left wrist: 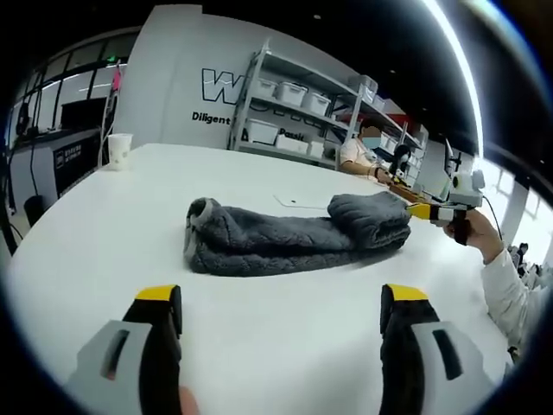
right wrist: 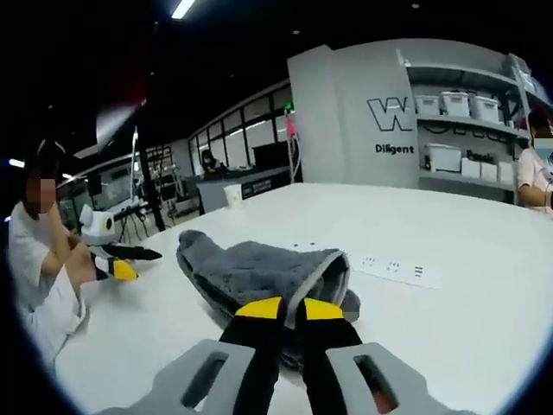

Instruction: Open the folded towel by lifting each exposed corner and separating the folded layers until the towel lies flat within the target outline without major curled edges

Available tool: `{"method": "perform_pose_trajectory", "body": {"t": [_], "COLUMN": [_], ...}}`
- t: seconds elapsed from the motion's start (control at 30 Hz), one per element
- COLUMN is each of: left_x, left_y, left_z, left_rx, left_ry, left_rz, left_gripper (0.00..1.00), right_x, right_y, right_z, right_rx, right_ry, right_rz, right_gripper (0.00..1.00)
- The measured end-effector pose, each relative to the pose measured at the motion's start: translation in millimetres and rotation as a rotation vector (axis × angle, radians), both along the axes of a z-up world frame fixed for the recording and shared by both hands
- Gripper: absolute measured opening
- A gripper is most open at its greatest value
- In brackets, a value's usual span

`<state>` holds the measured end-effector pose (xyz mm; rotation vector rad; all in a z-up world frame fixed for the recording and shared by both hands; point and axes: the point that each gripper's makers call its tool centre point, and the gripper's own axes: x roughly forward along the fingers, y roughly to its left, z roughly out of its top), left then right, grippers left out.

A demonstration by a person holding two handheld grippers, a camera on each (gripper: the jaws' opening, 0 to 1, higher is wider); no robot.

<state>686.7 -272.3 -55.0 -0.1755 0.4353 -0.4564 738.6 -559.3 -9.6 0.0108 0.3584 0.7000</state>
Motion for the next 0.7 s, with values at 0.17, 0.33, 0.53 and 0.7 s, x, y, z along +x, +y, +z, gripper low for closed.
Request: {"method": "perform_pose_trajectory", "body": {"t": [0.17, 0.33, 0.53, 0.7], "left_x": [0.5, 0.7, 1.7, 2.1], "left_y": [1, 1, 2, 1], "left_z": [-0.6, 0.0, -0.5, 4.6], "left_rx": [0.002, 0.003, 0.004, 0.002], "left_ry": [0.003, 0.001, 0.003, -0.018], "left_rz": [0.002, 0.001, 0.002, -0.002], "left_gripper": [0.93, 0.93, 0.93, 0.95], "right_x": [-2, -3, -7, -11], "right_y": [1, 0, -1, -3], "right_z": [5.9, 16.0, 36.9, 52.8], "right_rx": [-0.001, 0.001, -0.026, -0.020], "right_ry": [-0.013, -0.037, -0.102, -0.140], "right_rz": [0.003, 0.004, 0.009, 0.002], "right_gripper": [0.00, 0.00, 0.00, 0.00]}}
